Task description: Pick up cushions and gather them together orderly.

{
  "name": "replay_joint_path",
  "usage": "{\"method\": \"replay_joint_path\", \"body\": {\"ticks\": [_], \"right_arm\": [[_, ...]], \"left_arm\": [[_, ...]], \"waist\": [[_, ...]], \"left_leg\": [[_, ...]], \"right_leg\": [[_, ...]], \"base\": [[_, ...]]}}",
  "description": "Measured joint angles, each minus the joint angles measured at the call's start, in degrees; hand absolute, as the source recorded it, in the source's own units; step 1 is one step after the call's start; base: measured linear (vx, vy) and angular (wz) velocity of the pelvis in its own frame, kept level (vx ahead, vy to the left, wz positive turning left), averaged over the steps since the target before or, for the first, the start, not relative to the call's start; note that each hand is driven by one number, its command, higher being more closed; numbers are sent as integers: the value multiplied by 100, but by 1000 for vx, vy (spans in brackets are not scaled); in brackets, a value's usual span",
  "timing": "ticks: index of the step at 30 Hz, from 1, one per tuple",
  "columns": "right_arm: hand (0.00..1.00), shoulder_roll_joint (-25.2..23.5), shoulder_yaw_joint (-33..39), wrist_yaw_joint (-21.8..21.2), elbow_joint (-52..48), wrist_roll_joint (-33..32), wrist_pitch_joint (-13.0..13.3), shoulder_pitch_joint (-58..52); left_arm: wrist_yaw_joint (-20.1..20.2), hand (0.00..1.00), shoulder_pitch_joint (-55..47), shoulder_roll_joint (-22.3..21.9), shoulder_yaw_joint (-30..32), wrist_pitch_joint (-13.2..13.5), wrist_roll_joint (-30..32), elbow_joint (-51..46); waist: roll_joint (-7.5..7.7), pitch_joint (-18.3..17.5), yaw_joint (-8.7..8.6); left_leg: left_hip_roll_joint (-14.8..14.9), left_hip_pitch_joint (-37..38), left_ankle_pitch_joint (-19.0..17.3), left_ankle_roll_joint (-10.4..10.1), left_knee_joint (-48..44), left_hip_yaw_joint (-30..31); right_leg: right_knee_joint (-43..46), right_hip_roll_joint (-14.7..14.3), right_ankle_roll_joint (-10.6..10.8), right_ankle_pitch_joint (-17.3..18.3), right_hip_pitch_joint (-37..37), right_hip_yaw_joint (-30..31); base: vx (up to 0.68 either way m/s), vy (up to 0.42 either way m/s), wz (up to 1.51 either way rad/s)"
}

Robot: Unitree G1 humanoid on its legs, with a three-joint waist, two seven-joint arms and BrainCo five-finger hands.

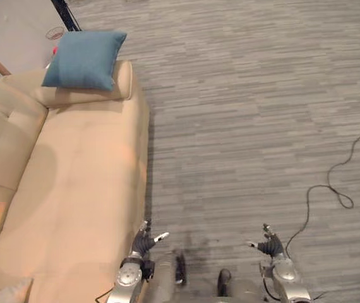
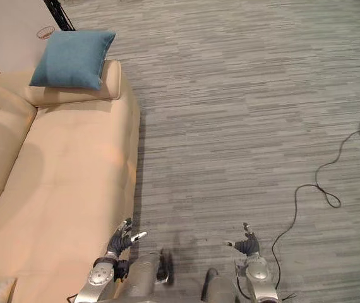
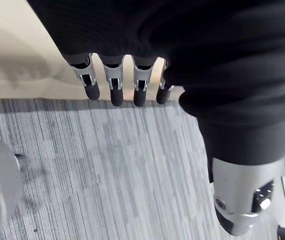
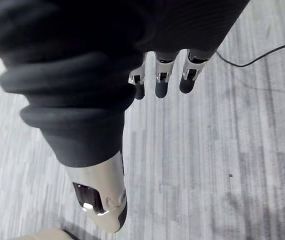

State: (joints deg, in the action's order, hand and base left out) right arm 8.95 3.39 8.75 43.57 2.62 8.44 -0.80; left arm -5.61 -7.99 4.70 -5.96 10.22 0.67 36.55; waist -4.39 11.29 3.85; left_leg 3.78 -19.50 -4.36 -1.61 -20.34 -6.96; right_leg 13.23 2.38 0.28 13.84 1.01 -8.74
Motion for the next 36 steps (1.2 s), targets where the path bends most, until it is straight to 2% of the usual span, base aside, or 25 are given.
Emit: {"method": "replay_joint_path", "body": {"ticks": [2,4,5,6,9,11,13,14,15,16,17,18,19,20,21,22,24,26,29,30,31,32,33,35,36], "right_arm": [[0,-9,11,4,2,0,11,62],[0,-11,36,0,11,18,2,132],[0,-39,38,-6,14,28,2,125],[0,-105,29,-19,77,48,-7,126],[0,-126,28,-19,124,228,-5,169],[0,-86,28,-20,184,241,-6,229],[0,50,28,-21,223,242,-8,305],[0,130,31,-21,224,243,-16,268],[0,139,35,-22,224,250,-40,187],[0,132,32,-22,219,254,-51,143],[0,86,25,-23,216,263,-84,20],[0,78,35,-24,216,265,-113,-54],[0,179,76,-27,230,264,-154,-69],[0,171,112,-31,222,248,-156,-58],[0,168,101,-54,221,234,-157,-60],[0,138,87,-96,223,219,-158,-61],[0,92,88,-97,219,127,-140,-54],[0,90,116,-98,220,3,-91,-24],[0,112,331,-94,232,-34,-95,133],[0,146,415,-87,246,-34,-92,152],[0,167,417,-69,284,-34,-89,151],[0,127,439,-30,379,-31,-100,147],[0,29,364,-11,409,-26,-98,153],[0,56,326,-16,472,-20,-102,181],[0,32,326,-16,511,1,-102,216]], "left_arm": [[-1,0,1,6,79,-19,0,28],[13,0,10,-57,105,-52,-2,143],[28,0,-13,-51,-14,-66,-3,240],[21,0,-14,-8,-117,-105,-7,250],[5,0,53,34,-128,-103,-36,235],[6,0,161,55,-128,-104,-56,239],[2,0,256,30,-123,-105,-62,277],[-6,0,354,20,-116,-106,-62,351],[-62,0,406,28,-108,-107,-58,421],[-81,0,405,32,-102,-106,-57,435],[-94,0,361,92,-58,-106,-56,458],[-95,0,319,131,-57,-107,-55,495],[-96,0,406,-33,-70,-114,-52,614],[-92,0,470,-126,-62,-106,-49,615],[-90,0,496,-160,-58,-104,-50,615],[-88,0,539,-220,-61,-90,-54,598],[-85,0,539,-237,-69,-92,-75,571],[-85,0,502,-219,-74,-91,-118,462],[-80,0,486,-255,-72,-92,-118,372],[-79,0,413,-281,-71,-93,-117,358],[-79,0,352,-300,-71,-93,-117,342],[-81,0,278,-283,-63,-101,-114,354],[-82,0,228,-247,-52,-102,-108,336],[-75,0,199,-278,-12,-118,-105,328],[-68,0,134,-308,-23,-122,-106,328]], "waist": [[263,-61,9],[404,-27,-13],[427,-28,-64],[428,-25,-141],[321,-17,-168],[241,29,-218],[22,123,-331],[-63,171,-335],[-20,161,-351],[19,144,-356],[195,44,-364],[266,-5,-420],[-25,17,-473],[-102,-3,-530],[-107,5,-519],[-123,111,-450],[-22,179,-306],[93,179,-234],[34,219,-113],[-28,201,-107],[-93,186,-92],[-54,185,26],[125,85,39],[147,67,25],[153,69,20]], "left_leg": [[-241,-64,-420,337,-312,-44],[-452,235,-788,560,-512,-155],[-583,611,-982,665,-483,-140],[-669,1146,-1195,765,-385,-85],[-651,2030,-1227,791,298,75],[-565,2360,-1226,790,567,115],[-312,2760,-1280,620,776,147],[-174,2944,-1308,434,803,150],[-128,3157,-1336,143,806,155],[-123,3257,-1370,66,796,161],[-150,3471,-1507,-169,699,233],[-155,3558,-1586,-287,511,350],[120,3453,-1533,-390,-76,415],[340,2889,-802,-575,-1253,427],[422,2588,-150,-547,-1914,399],[875,1917,19,-454,-3474,194],[1106,1299,-469,-225,-4363,-76],[967,709,-713,-185,-4091,-254],[574,31,-783,-121,-1886,-430],[326,59,-537,-374,-506,-442],[265,100,-115,-318,233,-475],[192,294,471,157,400,-604],[-27,333,240,331,394,-762],[-49,249,-123,721,-16,-757],[-99,370,-411,739,-201,-741]], "right_leg": [[377,251,300,278,29,81],[1828,584,515,381,393,266],[2933,812,987,110,621,287],[4173,1061,1038,45,953,185],[4371,1250,379,409,1562,-559],[3841,1155,270,475,1784,-815],[2742,834,258,408,2205,-880],[1892,588,266,29,2466,-734],[781,364,240,-682,2594,-438],[339,281,195,-1020,2600,-318],[-280,184,96,-1663,2602,-76],[-77,221,-65,-2386,2630,117],[578,65,-227,-2215,2702,-100],[818,1,-266,-1748,2568,-228],[770,-27,-285,-1611,2385,-259],[429,-154,-356,-1420,1658,-382],[27,-211,-433,-1297,861,-411],[-490,-153,-379,-1232,212,-425],[-958,-82,-132,-1018,-440,-454],[-1057,-50,-1,-881,-659,-491],[-1113,-76,69,-792,-805,-484],[-1140,-42,176,-651,-993,-371],[-1087,167,236,-553,-1058,-366],[-344,368,474,-399,-806,-337],[780,492,684,-272,-470,-243]], "base": [[584,217,-1],[534,188,13],[611,172,26],[736,189,27],[649,67,4],[541,-8,8],[499,-31,11],[577,-74,8],[609,-99,7],[679,-159,13],[588,-160,27],[897,-267,37],[875,-280,45],[857,-274,29],[684,-224,32],[544,-180,23],[731,-186,14],[594,-89,8],[441,43,4],[478,134,2],[505,175,-14],[544,180,-6],[547,176,7],[526,192,22],[489,220,17]]}}
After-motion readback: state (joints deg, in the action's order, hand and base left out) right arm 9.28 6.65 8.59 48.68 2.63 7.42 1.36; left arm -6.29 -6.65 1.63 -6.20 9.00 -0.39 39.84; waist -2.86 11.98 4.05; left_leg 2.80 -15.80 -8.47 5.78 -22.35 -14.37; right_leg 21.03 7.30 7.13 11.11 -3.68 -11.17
